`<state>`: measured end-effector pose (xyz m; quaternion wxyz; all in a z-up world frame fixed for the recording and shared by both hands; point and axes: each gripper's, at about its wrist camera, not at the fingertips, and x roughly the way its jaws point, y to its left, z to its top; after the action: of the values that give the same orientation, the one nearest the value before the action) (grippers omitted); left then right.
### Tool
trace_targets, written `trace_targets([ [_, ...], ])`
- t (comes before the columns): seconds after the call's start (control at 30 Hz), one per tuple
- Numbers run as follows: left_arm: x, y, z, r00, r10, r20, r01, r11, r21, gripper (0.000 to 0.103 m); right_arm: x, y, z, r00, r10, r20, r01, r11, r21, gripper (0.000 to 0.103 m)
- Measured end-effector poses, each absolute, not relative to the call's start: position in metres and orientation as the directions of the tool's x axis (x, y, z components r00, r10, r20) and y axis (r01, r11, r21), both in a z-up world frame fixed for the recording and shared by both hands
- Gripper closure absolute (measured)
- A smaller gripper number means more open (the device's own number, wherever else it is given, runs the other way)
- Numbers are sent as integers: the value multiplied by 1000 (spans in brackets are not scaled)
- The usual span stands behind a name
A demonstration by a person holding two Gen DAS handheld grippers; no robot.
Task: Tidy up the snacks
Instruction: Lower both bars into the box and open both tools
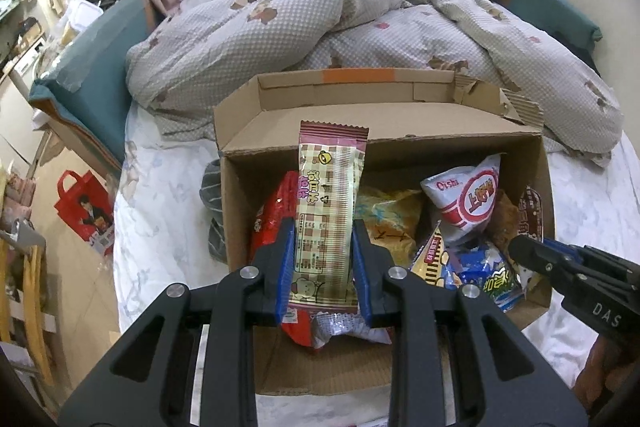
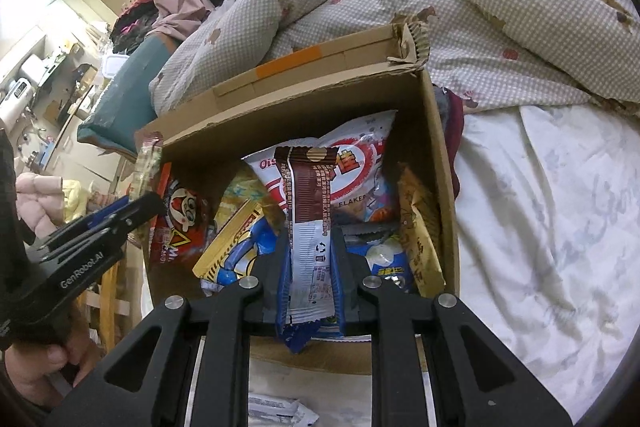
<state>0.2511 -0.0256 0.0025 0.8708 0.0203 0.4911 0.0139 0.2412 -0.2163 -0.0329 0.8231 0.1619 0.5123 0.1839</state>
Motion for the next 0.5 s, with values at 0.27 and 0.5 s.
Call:
trace_targets([
  [0.27,251,-25,-1,511,33,-859,-2,999,37,79,242,-221,-33,419,495,-761,-112,860,498,81],
  [0.5,245,-16,4,512,-16,-859,-33,999,-38,33,243,-227,-29,447,493,-746,-73,852,519,68],
])
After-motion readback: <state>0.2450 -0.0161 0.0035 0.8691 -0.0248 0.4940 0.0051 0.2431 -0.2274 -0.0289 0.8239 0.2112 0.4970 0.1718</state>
